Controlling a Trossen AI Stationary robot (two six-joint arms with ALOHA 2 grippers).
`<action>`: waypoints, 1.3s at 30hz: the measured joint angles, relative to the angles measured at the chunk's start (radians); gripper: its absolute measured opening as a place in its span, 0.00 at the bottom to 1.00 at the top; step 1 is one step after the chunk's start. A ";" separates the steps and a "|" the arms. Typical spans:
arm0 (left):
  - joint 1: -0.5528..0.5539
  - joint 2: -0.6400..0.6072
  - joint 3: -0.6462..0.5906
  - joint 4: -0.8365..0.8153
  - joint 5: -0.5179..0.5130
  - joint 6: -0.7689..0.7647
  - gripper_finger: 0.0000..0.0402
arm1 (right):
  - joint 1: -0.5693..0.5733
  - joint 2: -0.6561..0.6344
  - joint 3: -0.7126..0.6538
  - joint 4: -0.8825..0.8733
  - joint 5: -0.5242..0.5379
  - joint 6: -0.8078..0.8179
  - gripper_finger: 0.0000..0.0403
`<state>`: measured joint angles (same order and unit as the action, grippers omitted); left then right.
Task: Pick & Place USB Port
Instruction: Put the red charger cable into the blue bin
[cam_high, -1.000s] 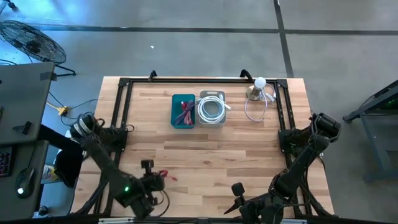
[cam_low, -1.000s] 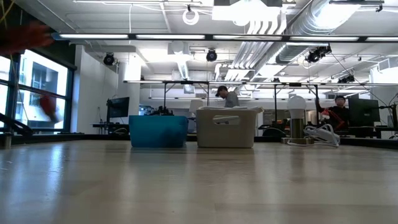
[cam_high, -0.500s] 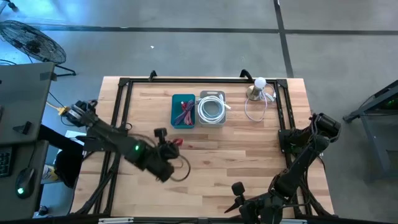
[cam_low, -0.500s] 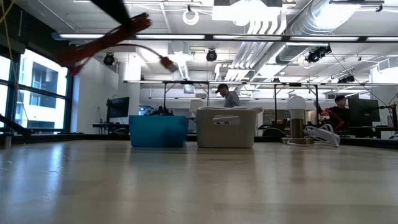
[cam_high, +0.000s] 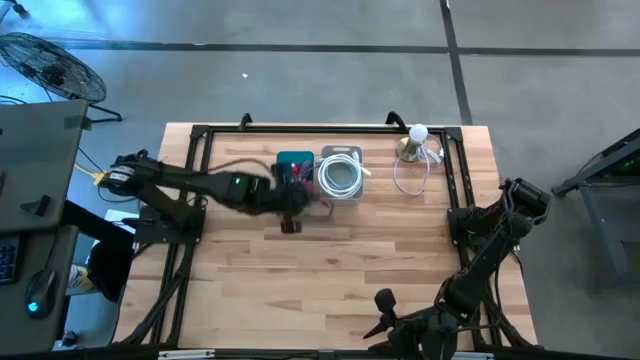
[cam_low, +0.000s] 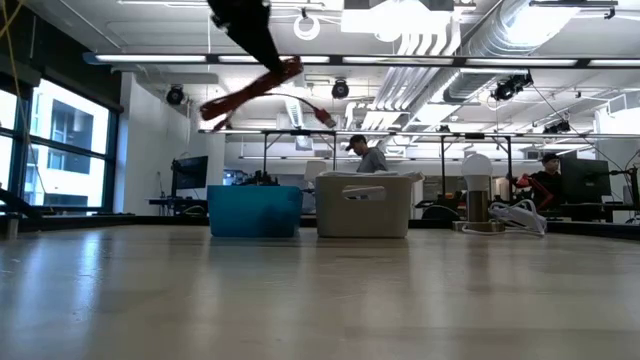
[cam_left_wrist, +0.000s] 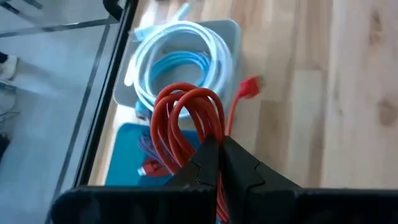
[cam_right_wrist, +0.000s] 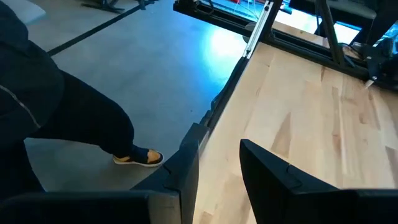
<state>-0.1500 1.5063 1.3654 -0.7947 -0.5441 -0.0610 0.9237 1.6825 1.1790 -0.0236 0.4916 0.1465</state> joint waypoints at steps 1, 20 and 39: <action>0.032 0.000 0.000 0.018 0.021 0.019 0.00 | 0.000 -0.009 0.000 -0.011 0.001 -0.006 0.27; 0.461 0.000 -0.195 0.405 0.230 -0.153 0.00 | -0.003 -0.103 0.000 -0.313 0.133 -0.043 0.27; 0.416 0.001 -0.453 0.550 0.209 -0.391 0.00 | 0.033 -0.106 0.000 -0.389 0.139 0.031 0.27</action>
<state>0.2661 1.5070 0.9125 -0.2444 -0.3351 -0.4518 0.9566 1.5761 1.1790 -0.4128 0.6309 0.1777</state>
